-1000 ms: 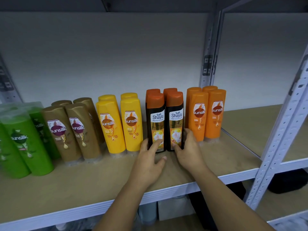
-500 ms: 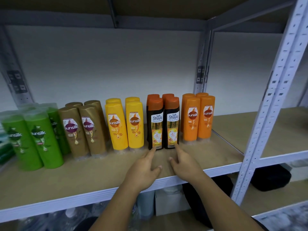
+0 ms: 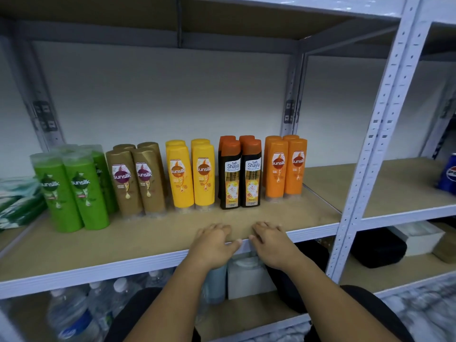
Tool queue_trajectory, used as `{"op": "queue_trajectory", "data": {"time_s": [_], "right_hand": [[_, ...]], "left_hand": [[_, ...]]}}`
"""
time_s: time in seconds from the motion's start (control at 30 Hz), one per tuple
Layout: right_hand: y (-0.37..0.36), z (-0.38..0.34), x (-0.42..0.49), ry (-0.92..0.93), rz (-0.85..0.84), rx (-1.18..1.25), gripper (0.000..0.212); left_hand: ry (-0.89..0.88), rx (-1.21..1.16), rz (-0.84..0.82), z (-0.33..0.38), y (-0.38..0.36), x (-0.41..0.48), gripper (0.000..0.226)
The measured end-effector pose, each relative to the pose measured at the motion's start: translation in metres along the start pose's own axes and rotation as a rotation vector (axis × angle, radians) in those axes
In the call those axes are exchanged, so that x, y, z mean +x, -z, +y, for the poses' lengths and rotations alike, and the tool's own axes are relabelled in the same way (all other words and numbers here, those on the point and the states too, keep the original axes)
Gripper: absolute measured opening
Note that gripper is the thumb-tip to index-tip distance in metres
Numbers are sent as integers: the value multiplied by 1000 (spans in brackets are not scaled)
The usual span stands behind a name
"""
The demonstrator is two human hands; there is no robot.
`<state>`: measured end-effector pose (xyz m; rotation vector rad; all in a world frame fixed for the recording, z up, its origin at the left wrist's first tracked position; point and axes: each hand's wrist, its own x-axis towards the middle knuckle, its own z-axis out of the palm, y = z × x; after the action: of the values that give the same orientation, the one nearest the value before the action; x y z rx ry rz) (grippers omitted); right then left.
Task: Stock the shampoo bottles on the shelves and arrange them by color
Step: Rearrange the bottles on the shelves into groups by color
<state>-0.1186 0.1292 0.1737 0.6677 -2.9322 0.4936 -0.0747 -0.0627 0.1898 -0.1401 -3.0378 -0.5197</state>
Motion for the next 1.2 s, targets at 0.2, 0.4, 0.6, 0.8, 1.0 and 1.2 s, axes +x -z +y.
{"op": "queue_trajectory", "data": {"time_s": [0.2, 0.4, 0.6, 0.8, 1.0, 1.2], "right_hand": [[14, -7, -8, -25, 2, 96, 26], [15, -2, 4, -90, 57, 246, 31], [14, 2, 45, -182, 109, 290, 39], [3, 16, 78, -199, 118, 235, 34], [4, 18, 88, -178, 119, 273, 29], [6, 17, 84, -184, 86, 264, 37]], "left_hand": [[27, -71, 20, 5, 6, -2, 53], [16, -156, 70, -3, -1, 9, 60], [-28, -180, 91, -14, -2, 35, 61], [-30, -109, 101, -18, -11, 65, 59], [36, -84, 102, -18, -16, 78, 68], [39, -106, 136, -13, -16, 75, 68]]}}
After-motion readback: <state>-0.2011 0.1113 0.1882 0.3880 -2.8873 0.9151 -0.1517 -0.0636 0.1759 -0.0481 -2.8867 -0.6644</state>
